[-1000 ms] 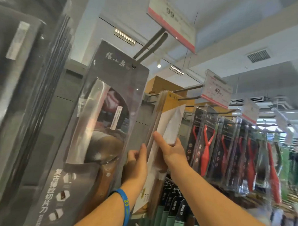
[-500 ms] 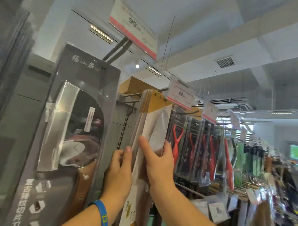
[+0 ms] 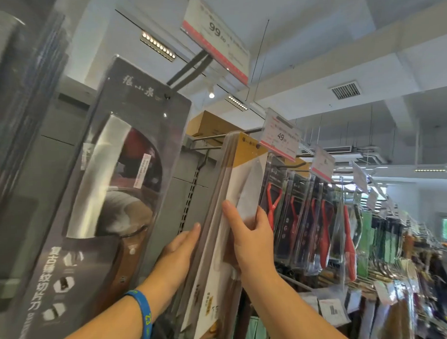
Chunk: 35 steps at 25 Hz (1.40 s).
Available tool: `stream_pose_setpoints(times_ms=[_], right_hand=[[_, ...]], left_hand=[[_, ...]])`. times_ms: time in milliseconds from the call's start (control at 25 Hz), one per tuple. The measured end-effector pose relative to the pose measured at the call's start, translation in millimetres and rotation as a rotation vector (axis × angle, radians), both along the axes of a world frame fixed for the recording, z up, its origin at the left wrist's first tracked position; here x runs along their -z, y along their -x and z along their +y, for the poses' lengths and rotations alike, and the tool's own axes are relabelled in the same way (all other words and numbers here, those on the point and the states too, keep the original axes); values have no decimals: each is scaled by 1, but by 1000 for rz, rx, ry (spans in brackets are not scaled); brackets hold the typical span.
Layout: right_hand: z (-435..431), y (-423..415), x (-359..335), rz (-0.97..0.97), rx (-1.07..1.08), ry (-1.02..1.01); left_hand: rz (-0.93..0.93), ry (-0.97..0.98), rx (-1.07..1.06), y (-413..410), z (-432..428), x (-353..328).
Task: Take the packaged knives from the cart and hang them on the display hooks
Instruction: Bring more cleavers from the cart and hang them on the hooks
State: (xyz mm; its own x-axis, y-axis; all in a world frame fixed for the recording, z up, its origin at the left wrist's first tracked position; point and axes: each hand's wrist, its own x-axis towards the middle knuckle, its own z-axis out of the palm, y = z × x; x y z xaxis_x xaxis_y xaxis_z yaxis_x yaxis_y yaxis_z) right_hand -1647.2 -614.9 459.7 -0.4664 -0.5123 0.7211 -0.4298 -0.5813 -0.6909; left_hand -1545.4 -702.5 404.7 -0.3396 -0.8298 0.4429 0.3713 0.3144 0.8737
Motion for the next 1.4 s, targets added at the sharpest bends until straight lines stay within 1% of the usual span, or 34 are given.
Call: stream_pose_setpoints(times_ms=[160,280,360,440,600,720,760,840,920,1000,1040,1160,1200,1400], right_hand=[[0,0,-3,8,-52,-50],[-2,0,-5,22,-55,-110],[-2,0,-5,33,-39,-166],[-3,0,-6,44,10,-171],[-8,-6,-6,33,43,-159],[-6,-6,-4,5,15,-223],[-3,-7,-6,-20,-21,-265],[5,-5,-16,-132,-60,-346],[9,9,-31,-241,-30,-336],[10,28,-44,-283,3,-343],[10,38,-46,-253,1,-382],[3,55,-39,-45,-21,-562],[-2,58,-36,-24,-29,-575],[-24,59,-32,-84,-58,-498]], left_hand=[[-18,34,-16,-4,0,-4],[-39,114,-23,-5,1,-4],[-54,156,-40,-3,0,-3],[-74,171,-47,-1,2,-4],[-89,83,-41,-2,6,-6],[-75,56,-15,-5,4,-5],[-76,57,-29,-6,3,-5],[-85,84,-88,-7,0,-6],[-107,97,-164,-7,-1,-8],[-110,64,-207,-7,-1,-10],[-103,42,-214,-7,-1,-11],[-28,1,-203,-8,2,-12],[-4,-3,-196,-8,3,-12],[51,22,-174,-9,2,-11]])
